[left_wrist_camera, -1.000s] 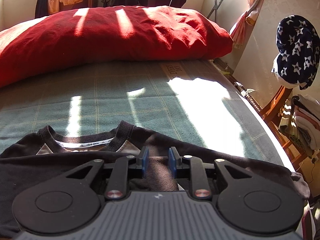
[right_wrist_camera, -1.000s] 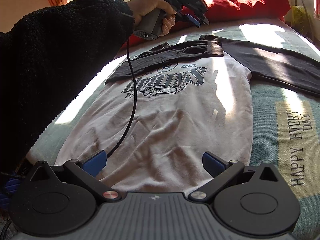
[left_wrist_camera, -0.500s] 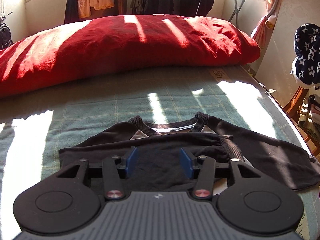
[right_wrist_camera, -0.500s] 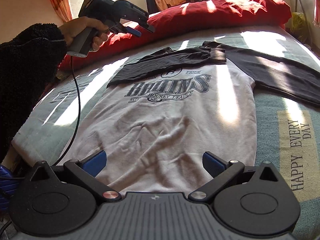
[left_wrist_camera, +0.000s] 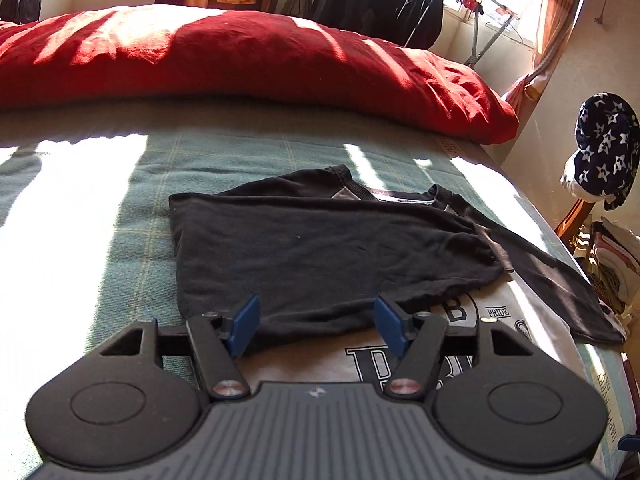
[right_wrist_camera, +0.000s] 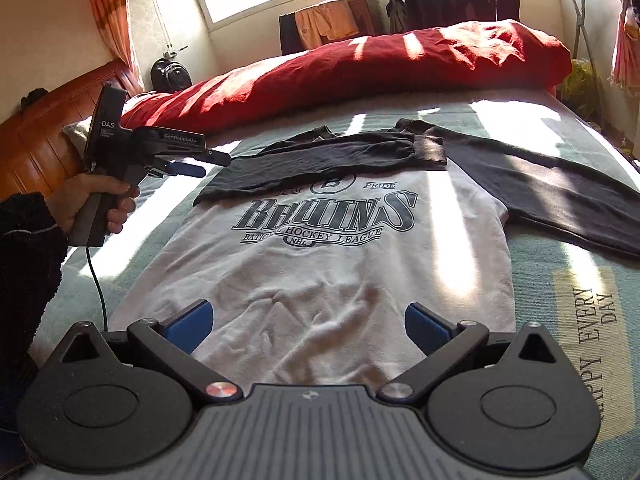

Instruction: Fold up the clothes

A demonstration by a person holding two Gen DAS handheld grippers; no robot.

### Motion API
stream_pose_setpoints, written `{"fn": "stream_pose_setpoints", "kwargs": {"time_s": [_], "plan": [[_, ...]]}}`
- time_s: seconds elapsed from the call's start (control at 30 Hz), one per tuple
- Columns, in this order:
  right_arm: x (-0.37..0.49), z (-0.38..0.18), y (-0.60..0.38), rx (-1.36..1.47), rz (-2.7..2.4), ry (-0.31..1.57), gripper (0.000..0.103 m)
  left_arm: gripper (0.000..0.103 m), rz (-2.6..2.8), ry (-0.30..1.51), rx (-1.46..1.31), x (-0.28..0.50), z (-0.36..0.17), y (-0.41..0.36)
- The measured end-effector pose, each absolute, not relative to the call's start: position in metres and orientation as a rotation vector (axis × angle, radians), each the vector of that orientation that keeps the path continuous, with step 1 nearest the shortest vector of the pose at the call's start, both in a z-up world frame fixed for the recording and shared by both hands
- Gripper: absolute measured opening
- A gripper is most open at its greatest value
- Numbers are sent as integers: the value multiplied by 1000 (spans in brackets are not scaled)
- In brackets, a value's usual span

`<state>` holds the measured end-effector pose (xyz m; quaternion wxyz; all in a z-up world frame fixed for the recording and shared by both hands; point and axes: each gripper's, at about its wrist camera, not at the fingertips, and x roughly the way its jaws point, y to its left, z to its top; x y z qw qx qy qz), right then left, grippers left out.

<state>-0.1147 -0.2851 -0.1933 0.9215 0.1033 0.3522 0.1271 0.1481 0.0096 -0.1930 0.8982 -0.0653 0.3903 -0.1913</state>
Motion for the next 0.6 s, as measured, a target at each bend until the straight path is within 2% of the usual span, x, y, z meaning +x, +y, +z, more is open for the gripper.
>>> {"fn": "stream_pose_setpoints", "kwargs": {"time_s": [0.17, 0.27, 0.33, 0.4, 0.6], "plan": [[-102, -197, -277, 171, 221, 743, 103, 65, -340, 842, -239, 154, -234, 28], [-91, -196, -275, 141, 212, 756, 103, 66, -339, 811, -331, 144, -233, 43], [-81, -193, -274, 124, 224, 751, 103, 73, -340, 786, -341, 133, -223, 47], [-68, -187, -270, 111, 248, 753, 103, 86, -349, 738, -325, 119, -212, 51], [-16, -160, -236, 6, 407, 759, 103, 94, -377, 682, -390, 101, -204, 88]]}}
